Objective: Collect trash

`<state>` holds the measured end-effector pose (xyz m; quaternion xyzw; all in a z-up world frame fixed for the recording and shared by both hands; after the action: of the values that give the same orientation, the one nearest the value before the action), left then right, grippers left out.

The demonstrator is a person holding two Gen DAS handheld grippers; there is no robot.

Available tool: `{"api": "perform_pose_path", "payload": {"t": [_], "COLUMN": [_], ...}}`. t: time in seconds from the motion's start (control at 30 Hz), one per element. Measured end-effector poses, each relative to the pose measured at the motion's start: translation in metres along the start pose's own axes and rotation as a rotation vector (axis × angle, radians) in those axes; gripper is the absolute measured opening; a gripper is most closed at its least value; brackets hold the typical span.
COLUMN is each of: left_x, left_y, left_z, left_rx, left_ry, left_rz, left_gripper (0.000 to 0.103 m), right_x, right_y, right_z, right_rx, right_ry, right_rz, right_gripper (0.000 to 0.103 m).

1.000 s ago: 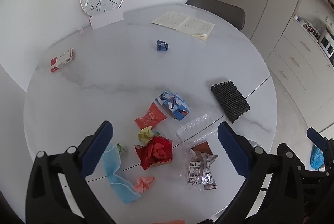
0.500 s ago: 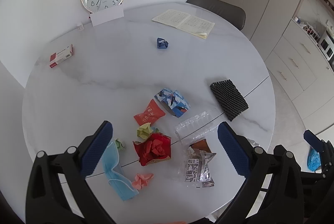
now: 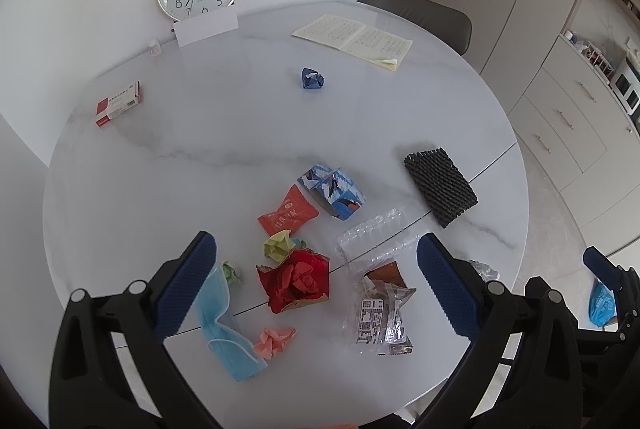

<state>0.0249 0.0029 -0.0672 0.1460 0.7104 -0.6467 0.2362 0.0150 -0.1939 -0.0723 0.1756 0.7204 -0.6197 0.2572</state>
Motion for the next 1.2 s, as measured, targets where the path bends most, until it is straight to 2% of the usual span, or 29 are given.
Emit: {"api": "perform_pose_path", "payload": {"t": [1.2], "left_x": [0.0068], "left_y": [0.0041], "left_z": [-0.0028], "left_rx": [0.0], "left_ry": [0.001], "left_rz": [-0.018], "left_gripper": [0.097], "right_x": [0.0022], "right_y": [0.0011], "right_z": [-0.0014], "right_rx": [-0.004], "right_ry": [-0.006], "right_rz": [-0.02], "right_gripper": [0.101]}}
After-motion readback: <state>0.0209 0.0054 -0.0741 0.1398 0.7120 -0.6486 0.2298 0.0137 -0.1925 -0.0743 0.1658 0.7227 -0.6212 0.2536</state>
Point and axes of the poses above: each gripper's, at about its wrist camera, not at the fingertips, and y roughly the way its jaws point, z to its right, x to its underside, the point moved 7 cm from there along y, roughly the way its jaws point, and after that the axes turned 7 degrees about -x, right-handed, at the moved point
